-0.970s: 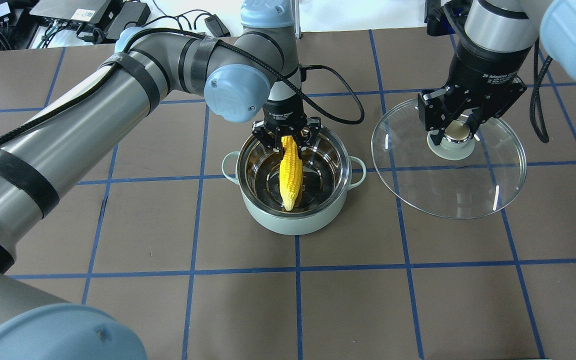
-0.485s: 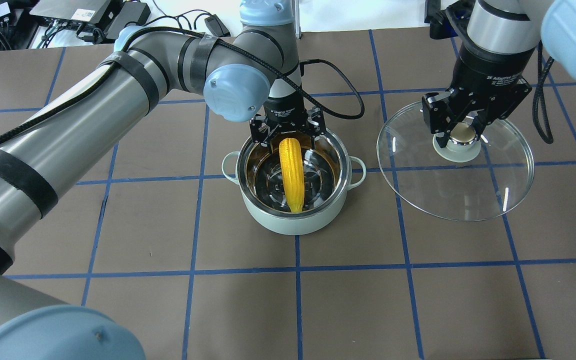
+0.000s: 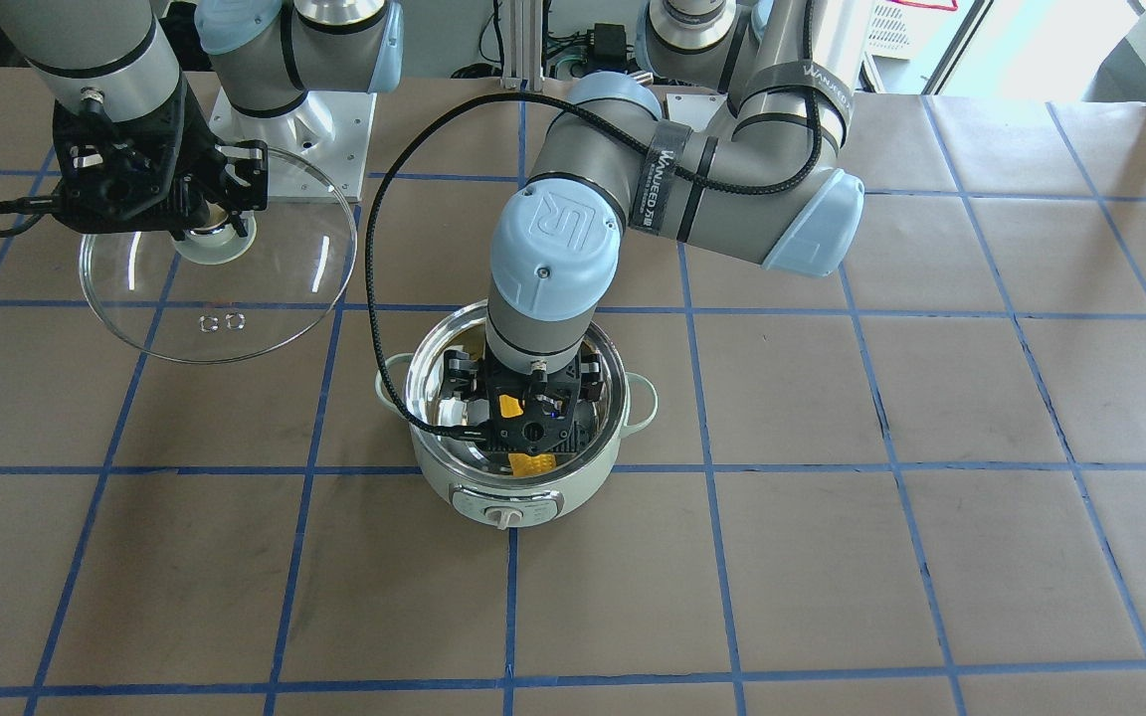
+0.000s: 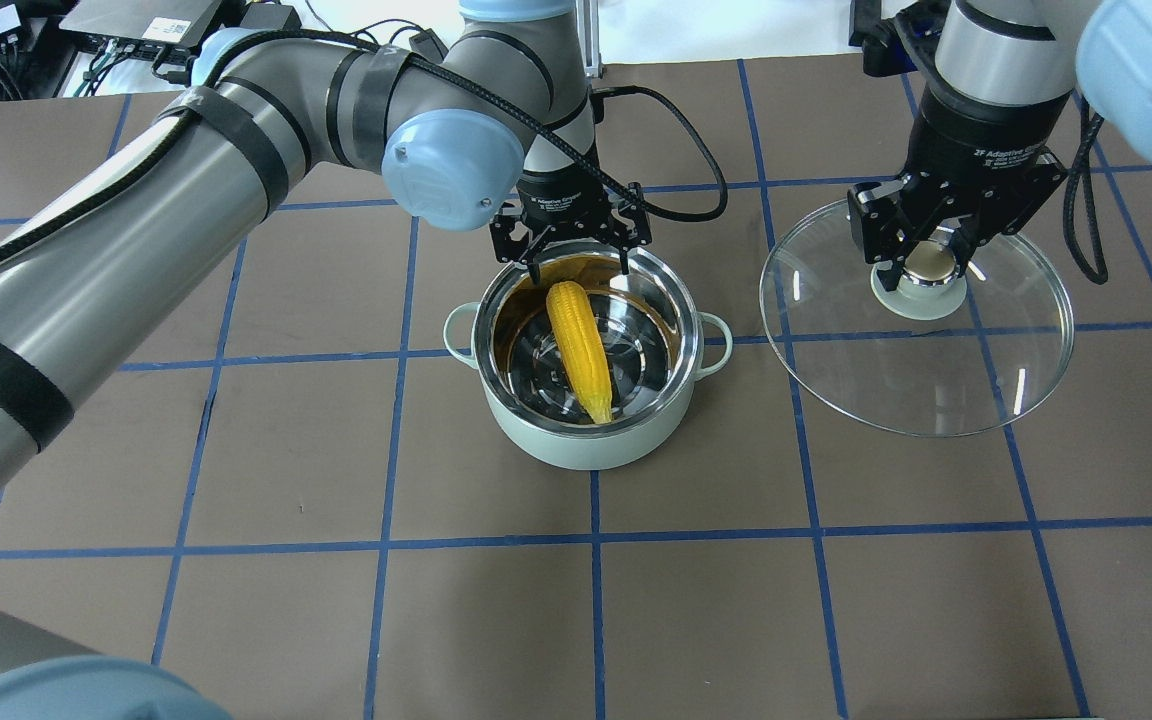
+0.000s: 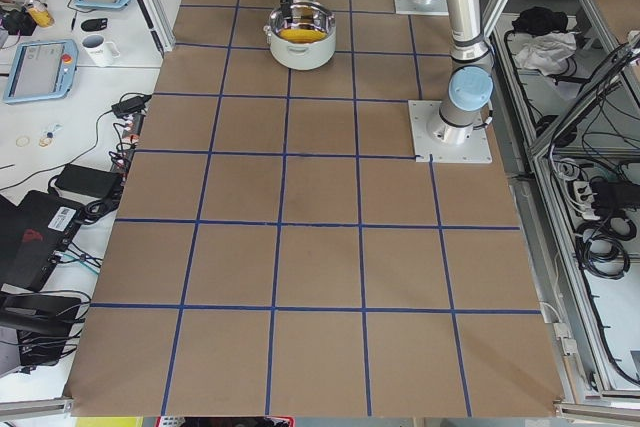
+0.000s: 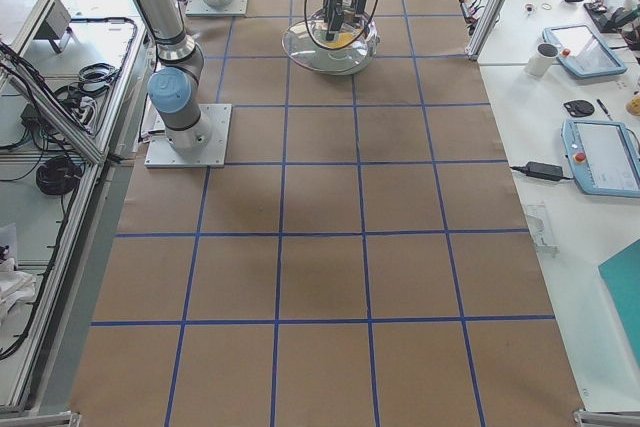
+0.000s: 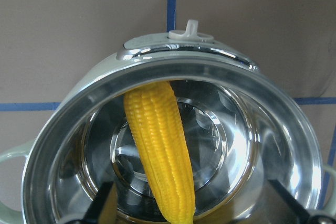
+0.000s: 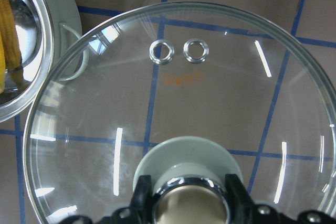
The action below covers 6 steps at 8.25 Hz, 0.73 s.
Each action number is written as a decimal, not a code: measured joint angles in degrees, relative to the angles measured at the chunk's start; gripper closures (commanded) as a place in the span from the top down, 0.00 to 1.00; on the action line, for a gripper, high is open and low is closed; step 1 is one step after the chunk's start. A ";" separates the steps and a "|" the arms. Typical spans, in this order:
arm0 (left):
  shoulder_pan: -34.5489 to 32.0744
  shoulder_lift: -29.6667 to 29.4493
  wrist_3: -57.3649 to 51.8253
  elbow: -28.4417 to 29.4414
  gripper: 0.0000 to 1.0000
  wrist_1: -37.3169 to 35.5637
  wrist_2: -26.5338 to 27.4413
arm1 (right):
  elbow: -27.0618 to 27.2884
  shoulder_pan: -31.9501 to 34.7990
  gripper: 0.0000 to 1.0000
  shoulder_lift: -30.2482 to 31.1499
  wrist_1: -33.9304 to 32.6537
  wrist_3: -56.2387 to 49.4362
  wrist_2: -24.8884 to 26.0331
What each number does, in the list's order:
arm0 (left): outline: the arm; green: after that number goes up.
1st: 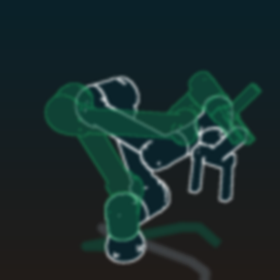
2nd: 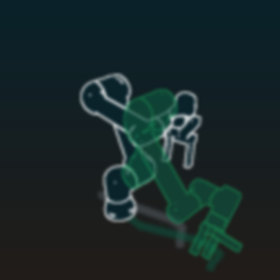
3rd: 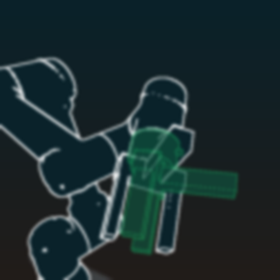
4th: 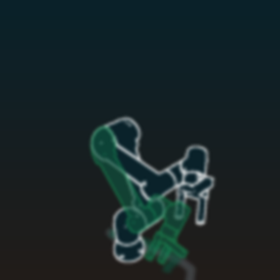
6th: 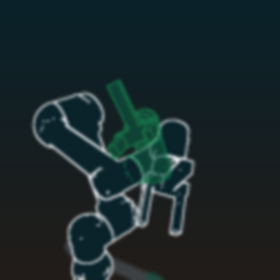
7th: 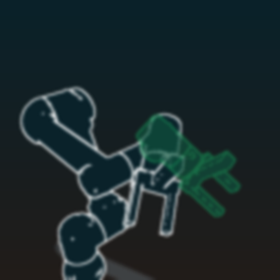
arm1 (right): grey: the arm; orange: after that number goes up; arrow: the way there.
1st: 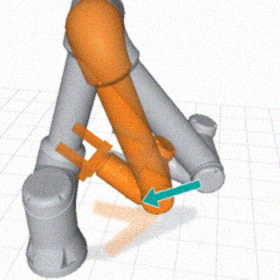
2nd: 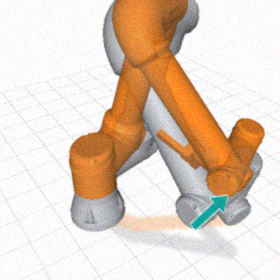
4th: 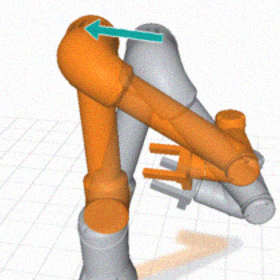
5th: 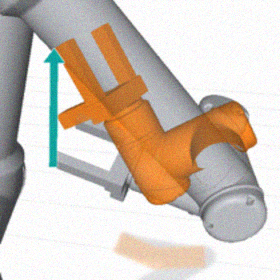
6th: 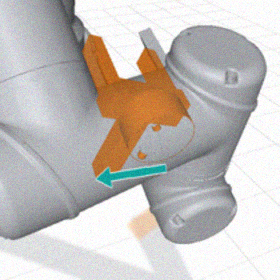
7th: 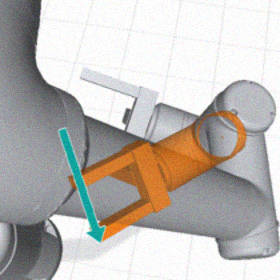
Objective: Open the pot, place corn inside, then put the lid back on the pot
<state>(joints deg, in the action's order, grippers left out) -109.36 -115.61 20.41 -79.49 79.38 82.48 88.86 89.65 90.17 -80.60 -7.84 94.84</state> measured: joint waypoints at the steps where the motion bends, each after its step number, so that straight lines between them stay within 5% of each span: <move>1: 0.73 1.04 -1.30 0.07 1.00 0.15 -0.01 | 0.04 0.19 0.43 0.00 -0.51 1.63 0.10; 6: 11.12 10.21 -15.37 -0.24 1.00 6.06 0.85 | 0.02 2.32 0.44 -0.82 -2.52 8.70 -1.57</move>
<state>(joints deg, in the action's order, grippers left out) -98.24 -105.40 5.04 -79.73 85.44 83.33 88.89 91.97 89.35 -83.12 0.86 93.27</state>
